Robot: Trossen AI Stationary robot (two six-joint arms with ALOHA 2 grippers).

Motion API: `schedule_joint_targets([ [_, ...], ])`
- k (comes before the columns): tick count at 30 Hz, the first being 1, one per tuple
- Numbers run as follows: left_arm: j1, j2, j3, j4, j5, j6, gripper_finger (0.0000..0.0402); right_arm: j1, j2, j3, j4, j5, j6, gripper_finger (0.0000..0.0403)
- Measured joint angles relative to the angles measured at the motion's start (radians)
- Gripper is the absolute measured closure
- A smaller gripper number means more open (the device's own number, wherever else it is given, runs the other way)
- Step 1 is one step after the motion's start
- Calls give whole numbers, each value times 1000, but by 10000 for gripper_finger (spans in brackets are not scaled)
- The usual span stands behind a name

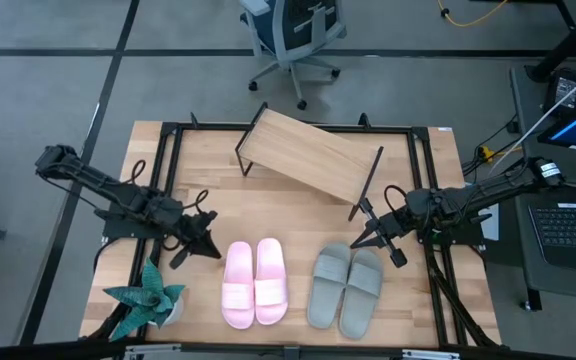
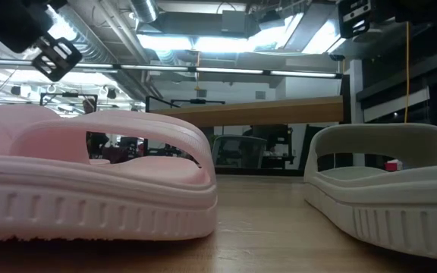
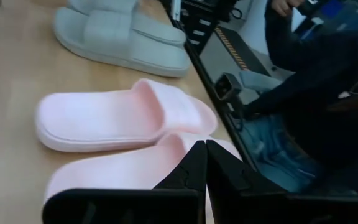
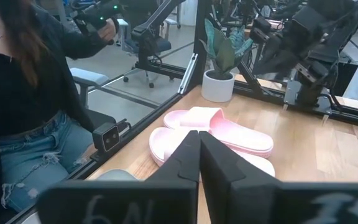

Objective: Pick and place slides into the shelf
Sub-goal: Put the left pink slide on the shelf

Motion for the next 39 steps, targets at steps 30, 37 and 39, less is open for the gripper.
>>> schedule_joint_targets([
  [30,-34,4,0,0,-56,-6,402,0,0,0,0,0,0,386],
  [37,-34,54,0,6,-65,-9,402,0,0,0,0,1,0,386],
  [39,-34,74,0,32,-55,-22,402,0,0,0,0,1,0,385],
])
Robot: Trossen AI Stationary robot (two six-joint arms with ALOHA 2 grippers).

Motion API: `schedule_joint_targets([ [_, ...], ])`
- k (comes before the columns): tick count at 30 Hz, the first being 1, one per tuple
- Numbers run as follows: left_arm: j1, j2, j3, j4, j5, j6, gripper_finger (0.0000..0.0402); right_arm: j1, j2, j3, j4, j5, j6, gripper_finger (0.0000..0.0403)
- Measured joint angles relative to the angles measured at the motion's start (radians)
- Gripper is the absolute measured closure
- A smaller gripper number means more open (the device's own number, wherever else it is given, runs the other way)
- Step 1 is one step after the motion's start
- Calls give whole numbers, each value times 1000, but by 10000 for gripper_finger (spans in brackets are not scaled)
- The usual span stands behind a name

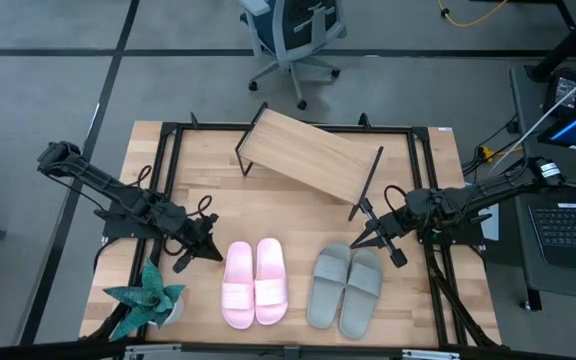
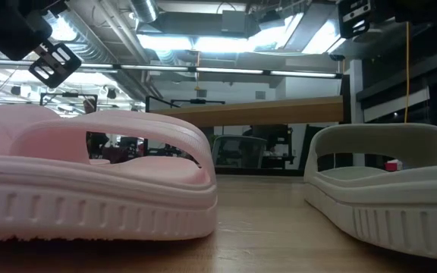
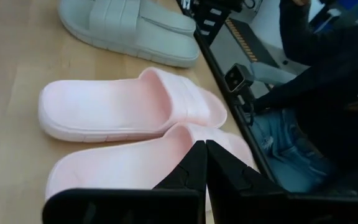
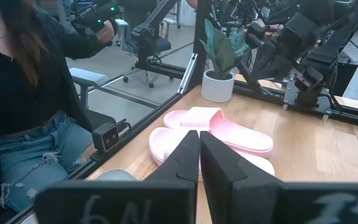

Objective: Pick and place slides into the shelf
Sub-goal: Put the left pink slide on the shelf

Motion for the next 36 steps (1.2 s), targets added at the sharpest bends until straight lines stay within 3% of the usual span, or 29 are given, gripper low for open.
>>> schedule_joint_targets([
  [8,0,106,0,90,105,-87,402,0,0,0,0,0,-3,386],
  [23,6,297,0,283,54,-89,400,0,0,0,0,0,0,386],
  [32,6,307,0,299,-1,-36,324,0,0,-1,0,0,3,386],
  [36,6,307,0,299,51,-57,289,0,0,-1,0,0,20,386],
])
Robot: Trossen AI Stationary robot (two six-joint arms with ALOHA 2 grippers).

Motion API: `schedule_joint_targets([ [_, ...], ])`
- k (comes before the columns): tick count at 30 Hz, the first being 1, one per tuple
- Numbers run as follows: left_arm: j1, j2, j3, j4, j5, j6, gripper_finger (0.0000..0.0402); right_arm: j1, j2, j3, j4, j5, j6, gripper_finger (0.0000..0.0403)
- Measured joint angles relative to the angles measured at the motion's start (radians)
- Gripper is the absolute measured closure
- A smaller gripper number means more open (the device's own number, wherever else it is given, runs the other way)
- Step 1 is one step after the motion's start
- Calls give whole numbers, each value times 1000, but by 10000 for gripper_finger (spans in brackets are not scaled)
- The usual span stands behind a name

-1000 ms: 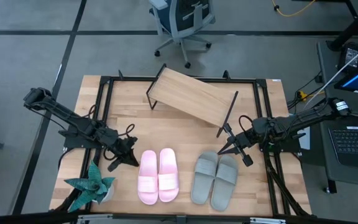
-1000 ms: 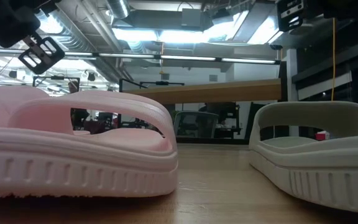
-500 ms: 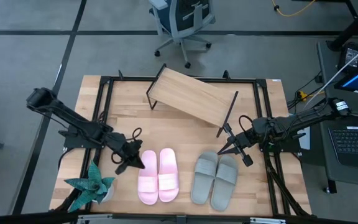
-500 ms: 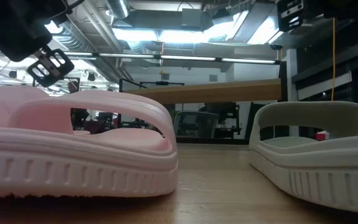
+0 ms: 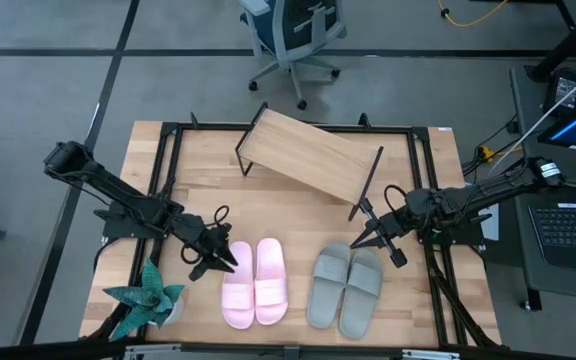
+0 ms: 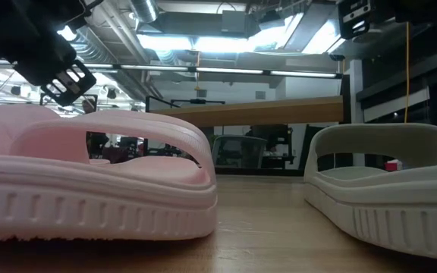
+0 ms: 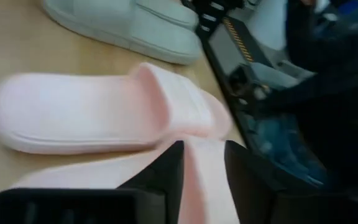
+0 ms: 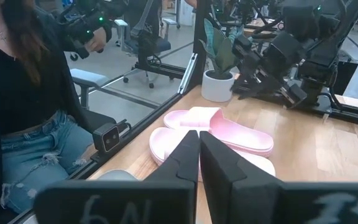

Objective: Pick and place slides into the shelf
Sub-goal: Put the left pink slide on the shelf

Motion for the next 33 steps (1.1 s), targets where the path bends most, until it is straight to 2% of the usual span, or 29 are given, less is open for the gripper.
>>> schedule_joint_targets([
  [3,-1,0,0,1,69,-55,277,0,0,0,0,0,11,386],
  [10,0,26,0,1,37,-59,273,0,0,0,0,0,10,386],
  [20,-1,164,0,87,64,-115,273,0,3,0,1,0,11,386],
  [27,-36,196,0,135,86,-116,273,0,3,0,1,0,11,386],
  [33,-77,232,5,131,42,-117,273,0,3,0,0,0,11,386],
])
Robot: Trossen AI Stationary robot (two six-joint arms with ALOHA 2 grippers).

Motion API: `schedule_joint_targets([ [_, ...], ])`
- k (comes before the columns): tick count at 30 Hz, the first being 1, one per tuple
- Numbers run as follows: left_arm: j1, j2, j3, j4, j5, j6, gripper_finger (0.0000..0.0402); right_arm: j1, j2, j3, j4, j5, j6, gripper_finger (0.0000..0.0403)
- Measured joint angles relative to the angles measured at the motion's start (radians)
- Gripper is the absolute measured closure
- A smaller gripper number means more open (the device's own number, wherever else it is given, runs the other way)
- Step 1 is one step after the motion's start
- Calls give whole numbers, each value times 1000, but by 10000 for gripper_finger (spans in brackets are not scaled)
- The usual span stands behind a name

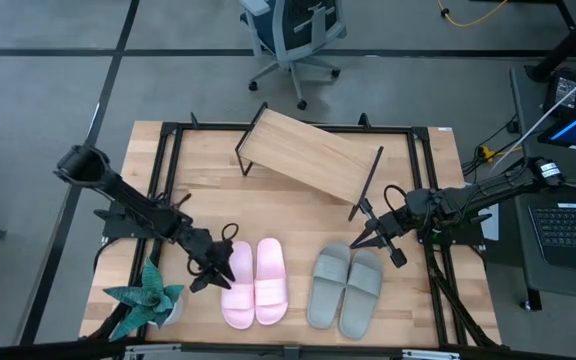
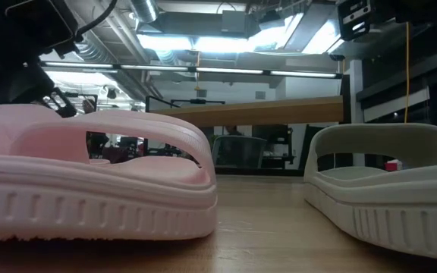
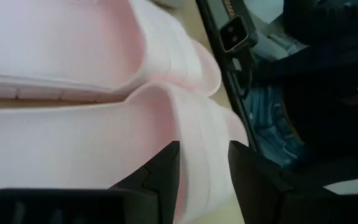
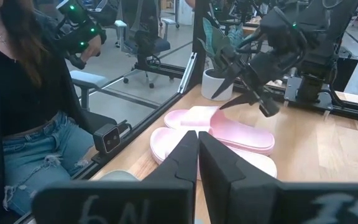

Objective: Pick and place slides into the shelf
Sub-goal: Put the left pink slide on the shelf

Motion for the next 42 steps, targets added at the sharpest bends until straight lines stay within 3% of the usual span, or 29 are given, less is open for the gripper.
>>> schedule_joint_targets([
  [13,-12,119,90,-33,1,57,273,0,1,0,0,0,0,386],
  [24,-3,76,90,-15,30,53,273,0,1,0,0,0,0,386],
  [38,47,73,89,-127,-15,86,273,0,1,0,0,0,0,386],
  [42,49,73,89,-127,24,85,273,0,1,0,0,0,0,386],
])
